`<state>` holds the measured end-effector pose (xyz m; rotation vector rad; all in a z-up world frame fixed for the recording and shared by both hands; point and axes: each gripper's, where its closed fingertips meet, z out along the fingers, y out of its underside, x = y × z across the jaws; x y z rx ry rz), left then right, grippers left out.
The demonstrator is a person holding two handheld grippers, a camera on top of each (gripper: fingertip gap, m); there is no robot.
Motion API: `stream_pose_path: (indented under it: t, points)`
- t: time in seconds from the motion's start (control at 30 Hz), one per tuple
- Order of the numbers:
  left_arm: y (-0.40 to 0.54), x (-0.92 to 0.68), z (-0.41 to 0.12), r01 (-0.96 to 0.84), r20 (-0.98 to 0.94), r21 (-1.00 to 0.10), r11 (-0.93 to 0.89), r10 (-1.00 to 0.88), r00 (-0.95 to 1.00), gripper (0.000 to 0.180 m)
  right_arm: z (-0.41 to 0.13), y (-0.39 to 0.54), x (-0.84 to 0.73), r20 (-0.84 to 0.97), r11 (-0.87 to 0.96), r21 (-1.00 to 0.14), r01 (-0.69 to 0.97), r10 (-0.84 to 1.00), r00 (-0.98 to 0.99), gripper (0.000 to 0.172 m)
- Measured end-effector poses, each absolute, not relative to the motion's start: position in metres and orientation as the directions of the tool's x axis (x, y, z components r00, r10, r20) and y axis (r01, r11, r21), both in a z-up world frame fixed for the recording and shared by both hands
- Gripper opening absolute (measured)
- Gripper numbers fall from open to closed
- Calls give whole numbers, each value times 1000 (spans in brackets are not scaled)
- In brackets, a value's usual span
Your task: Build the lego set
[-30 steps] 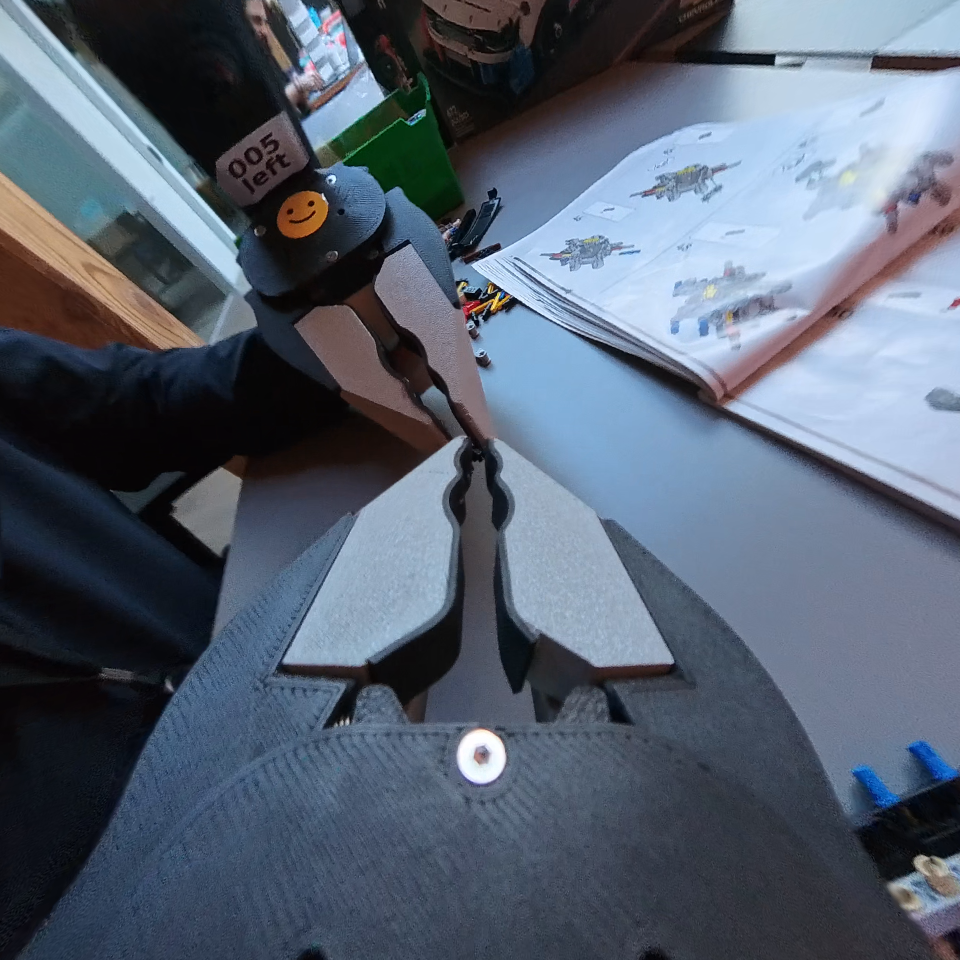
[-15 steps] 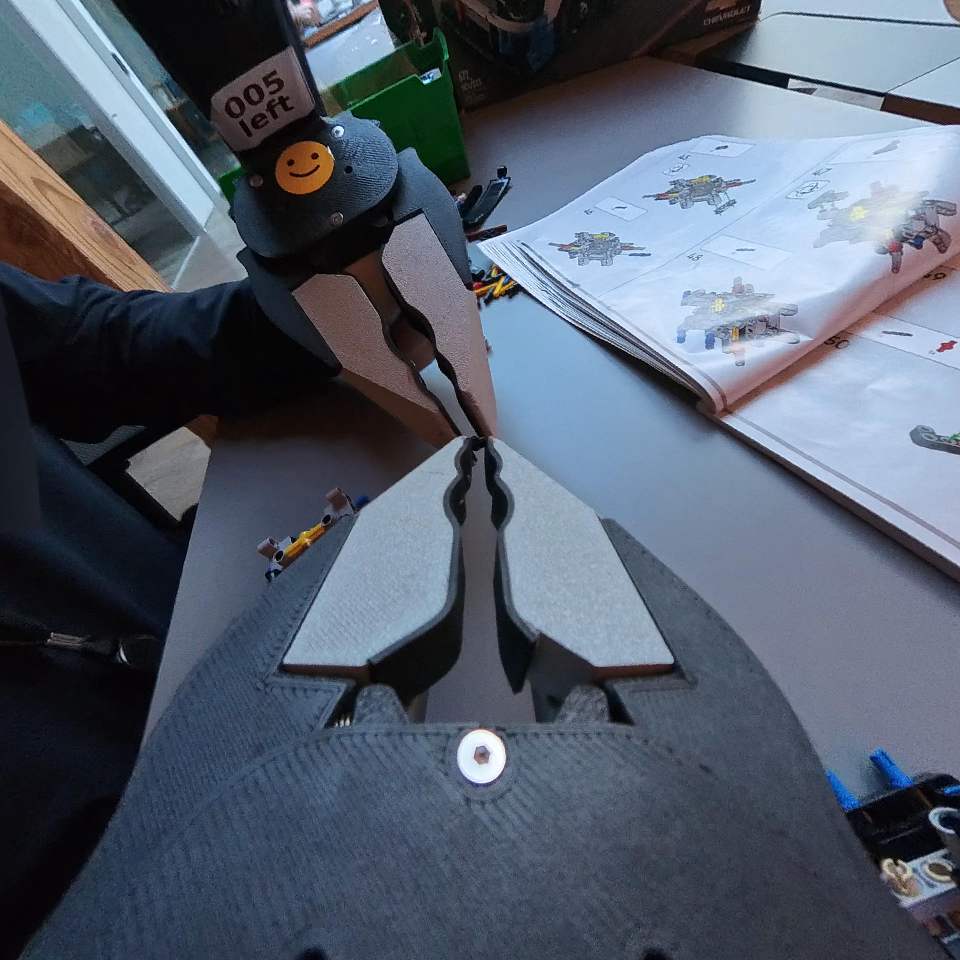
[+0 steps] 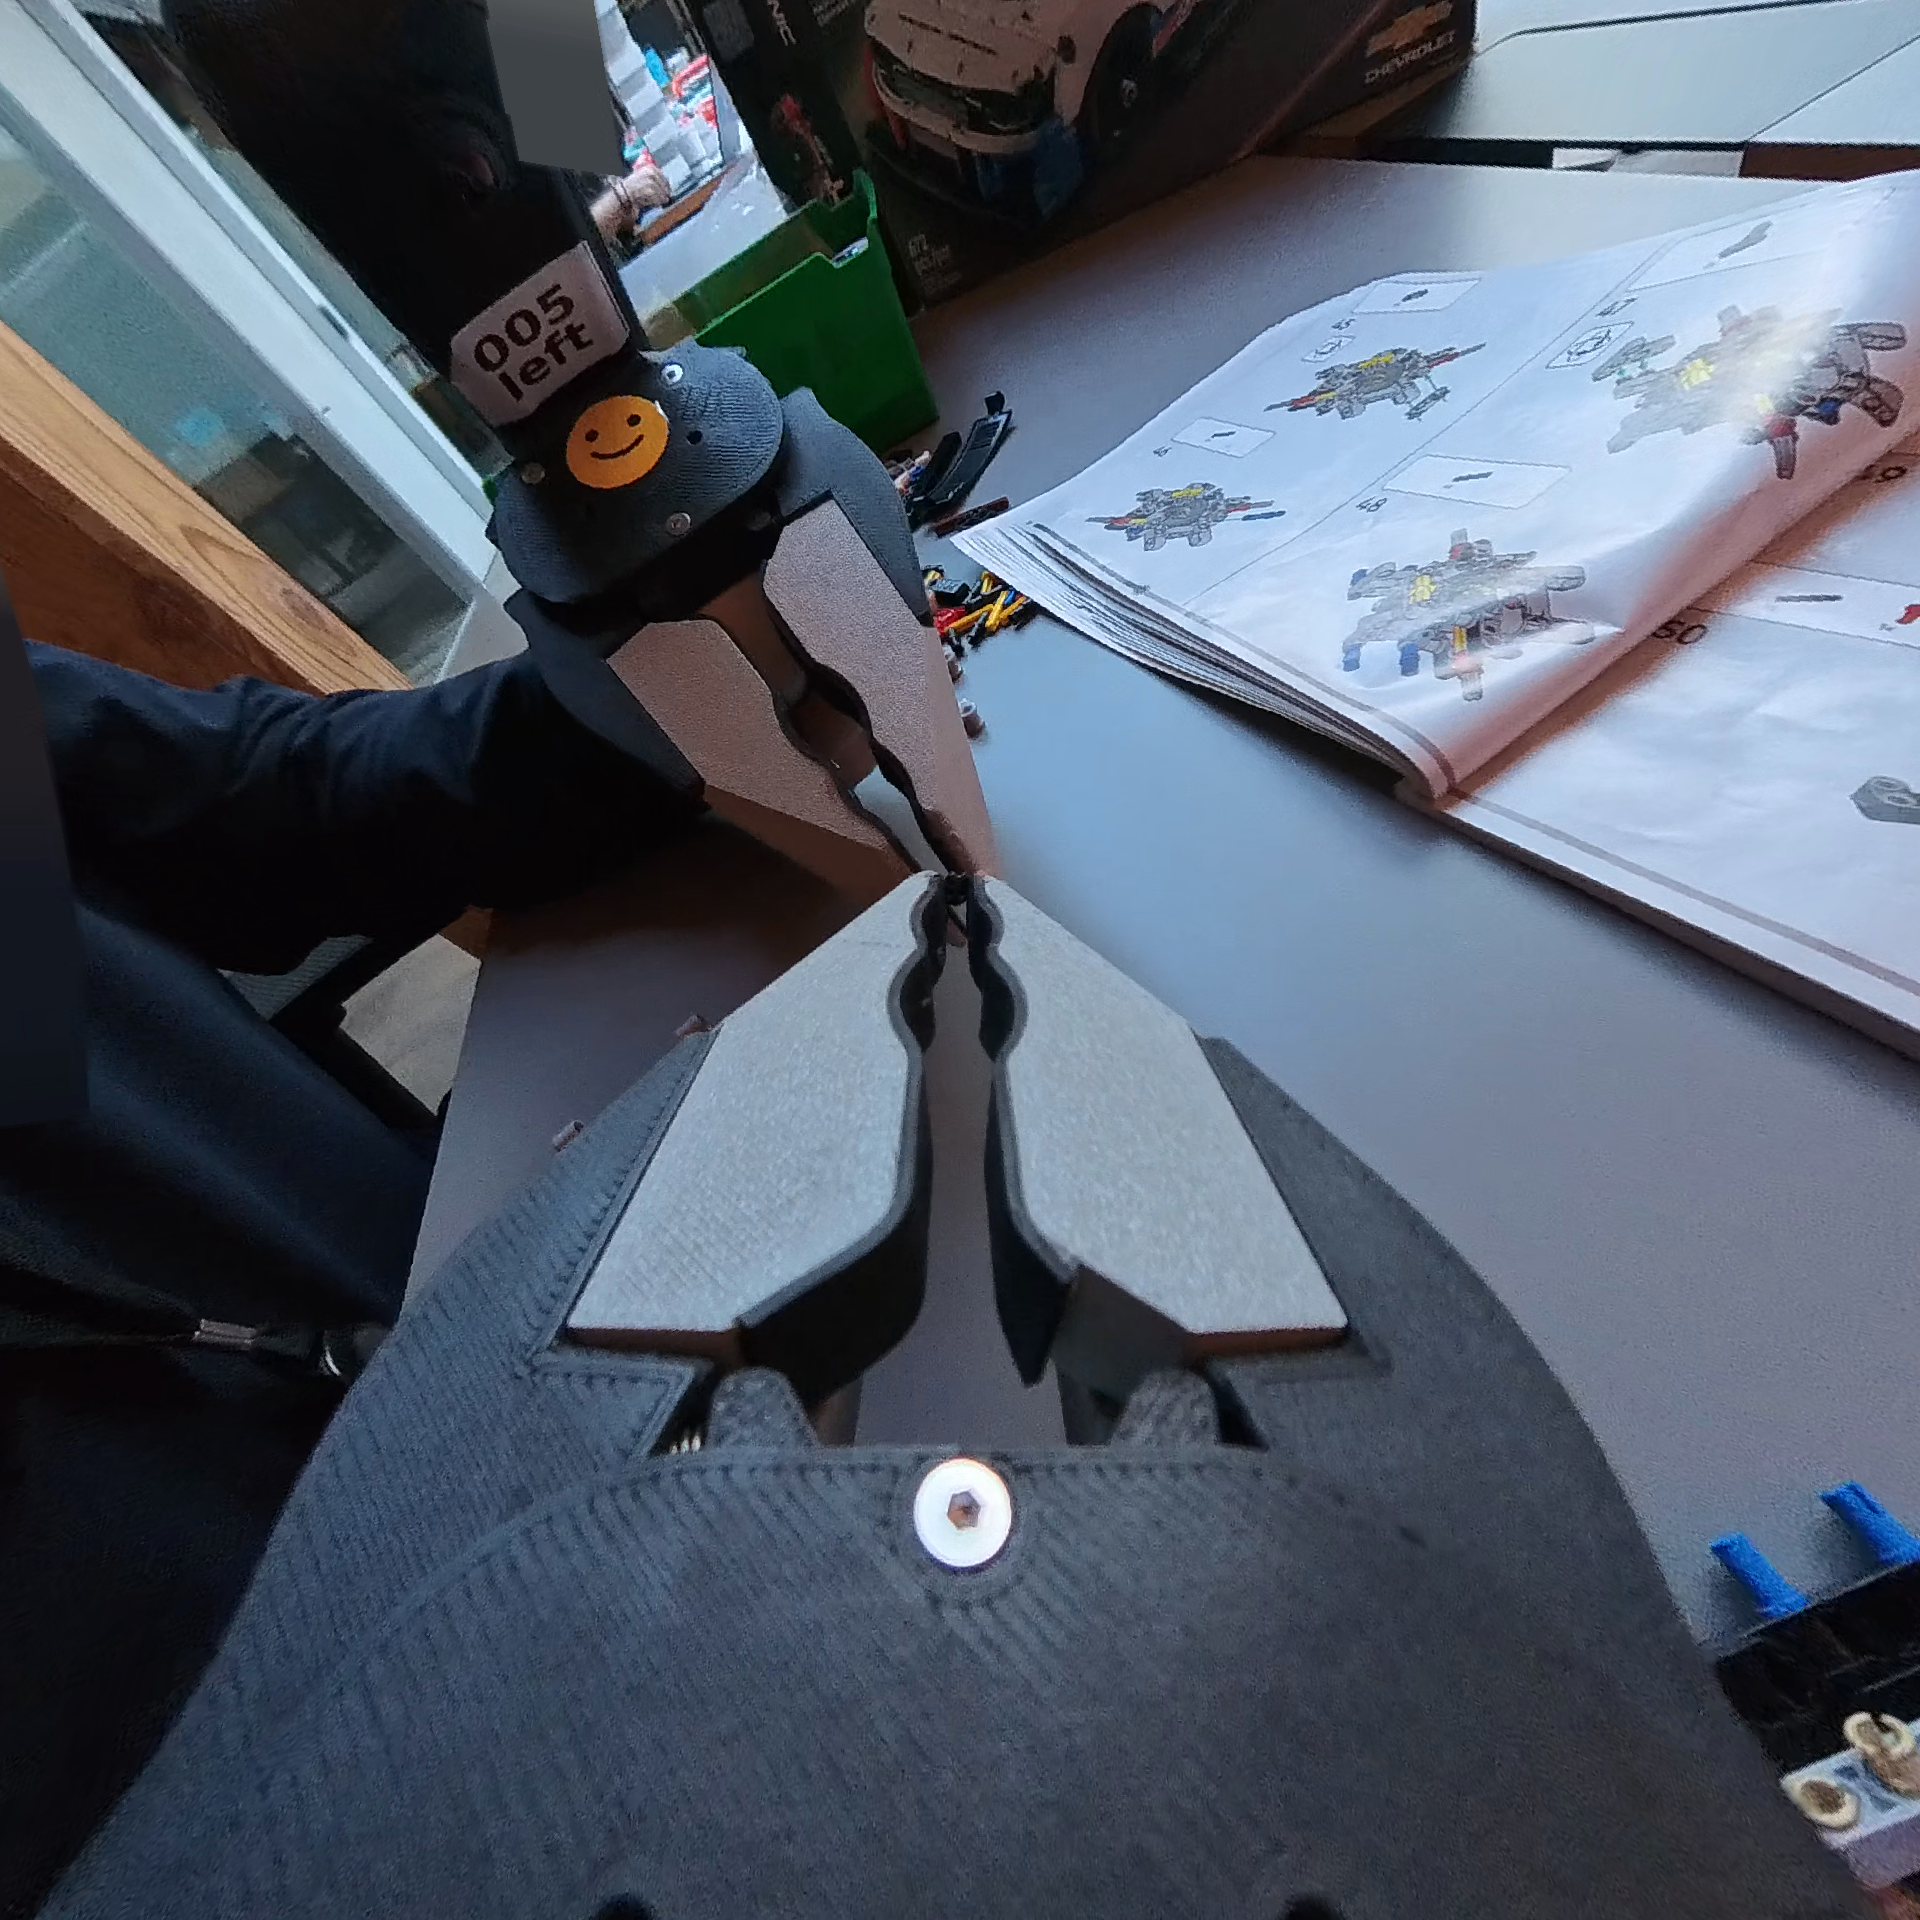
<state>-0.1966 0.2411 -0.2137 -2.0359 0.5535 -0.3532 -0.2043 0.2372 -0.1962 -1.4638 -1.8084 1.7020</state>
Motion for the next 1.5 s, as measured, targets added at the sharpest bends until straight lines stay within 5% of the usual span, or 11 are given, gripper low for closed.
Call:
stream_pose_path:
  t: [1.37,1.5]
  points:
    - [238,-195,-225,-350,-73,-825,-444,-530,845,2,-214,230,-203,-276,31,-845,534,830,-485,1]
    - [238,-221,-238,-366,-93,-777,-512,-481,872,23,-227,240,-205,-221,97,-804,587,868,-445,1]
